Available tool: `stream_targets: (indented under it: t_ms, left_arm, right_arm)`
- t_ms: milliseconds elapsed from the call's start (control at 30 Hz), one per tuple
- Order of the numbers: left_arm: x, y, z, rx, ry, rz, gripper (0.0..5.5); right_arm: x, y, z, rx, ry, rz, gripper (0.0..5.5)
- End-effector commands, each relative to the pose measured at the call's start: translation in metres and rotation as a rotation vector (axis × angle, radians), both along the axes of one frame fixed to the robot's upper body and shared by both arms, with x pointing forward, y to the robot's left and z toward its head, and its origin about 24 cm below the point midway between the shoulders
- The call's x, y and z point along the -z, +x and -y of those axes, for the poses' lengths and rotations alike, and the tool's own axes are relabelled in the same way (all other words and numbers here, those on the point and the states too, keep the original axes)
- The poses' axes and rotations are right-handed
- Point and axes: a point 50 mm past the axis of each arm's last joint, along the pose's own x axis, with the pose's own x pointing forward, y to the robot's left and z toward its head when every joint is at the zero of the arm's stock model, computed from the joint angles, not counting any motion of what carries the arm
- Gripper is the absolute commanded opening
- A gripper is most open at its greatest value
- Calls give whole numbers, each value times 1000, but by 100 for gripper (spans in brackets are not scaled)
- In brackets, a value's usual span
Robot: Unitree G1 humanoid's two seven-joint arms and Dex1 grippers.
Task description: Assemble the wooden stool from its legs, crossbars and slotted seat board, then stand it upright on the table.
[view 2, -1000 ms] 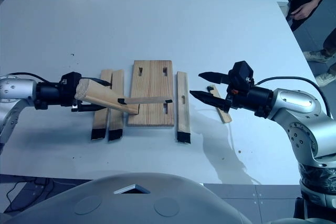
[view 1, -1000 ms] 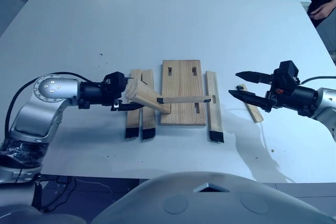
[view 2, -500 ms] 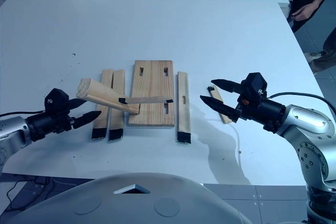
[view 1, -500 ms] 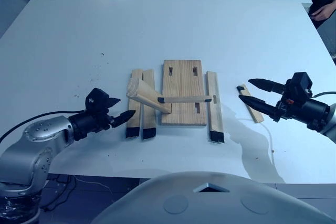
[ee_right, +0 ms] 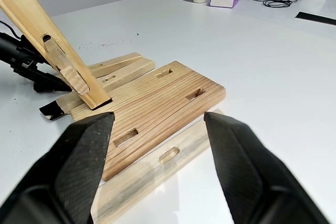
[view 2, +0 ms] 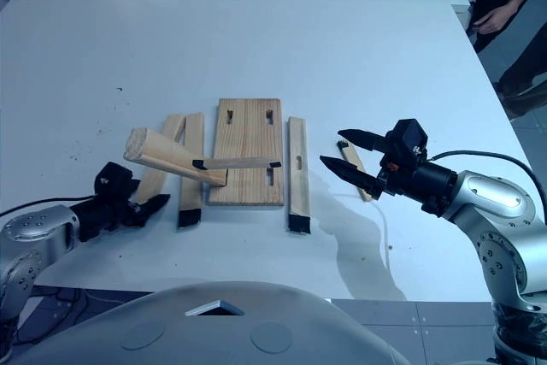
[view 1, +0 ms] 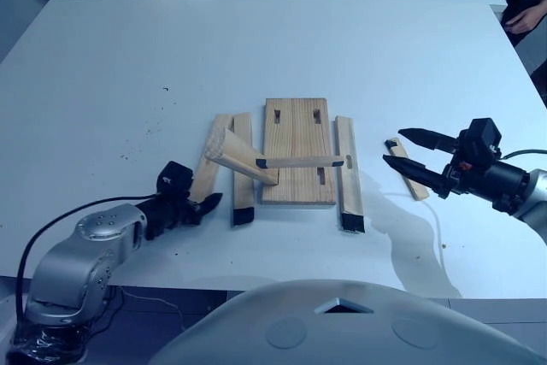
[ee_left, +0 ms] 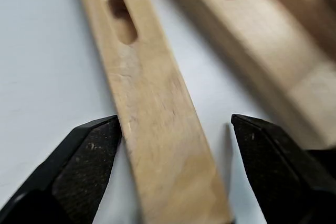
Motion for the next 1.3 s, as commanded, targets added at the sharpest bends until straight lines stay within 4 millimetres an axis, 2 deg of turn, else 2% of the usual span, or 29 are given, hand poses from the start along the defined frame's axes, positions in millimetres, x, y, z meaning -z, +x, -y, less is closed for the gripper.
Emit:
stream_targets:
  t_ms: [33, 167, 300, 567, 667, 767, 967, 1067, 1200, 1300]
  left_arm:
    - [3, 5, -17, -4, 44, -39, 380]
    - [7, 20, -22, -24, 33, -15, 380]
    - [15, 16, -23, -16, 14, -36, 380]
    - [19, 9, -30, -7, -41, -72, 251]
    - [15, 16, -31, -2, -68, -52, 209]
    - [3, 32, -29, -8, -126, 32, 201]
    - [-50, 81, -29, -31, -245, 351, 201]
    - [-91, 101, -27, -8, -341, 568, 201]
    - [-146, 111, -17, 95, -464, 780, 201]
    - [-180, 109, 9, 294, -583, 852, 201]
  right_arm:
    - [-1, -1, -3, 9, -7, 22, 315]
    - [1, 1, -4, 11, -3, 24, 315]
    - [-2, 5, -4, -2, -10, 33, 315]
    - [-6, 12, 2, 12, -30, 54, 315]
    - [-7, 15, 4, 22, -34, 63, 315]
    - [-7, 19, 5, 37, -43, 72, 315]
    - [-8, 31, 8, 56, -47, 107, 315]
    - [-15, 40, 9, 61, -42, 142, 315]
    - [-30, 52, 10, 61, 4, 198, 315]
    - [-55, 65, -1, 10, 97, 273, 315]
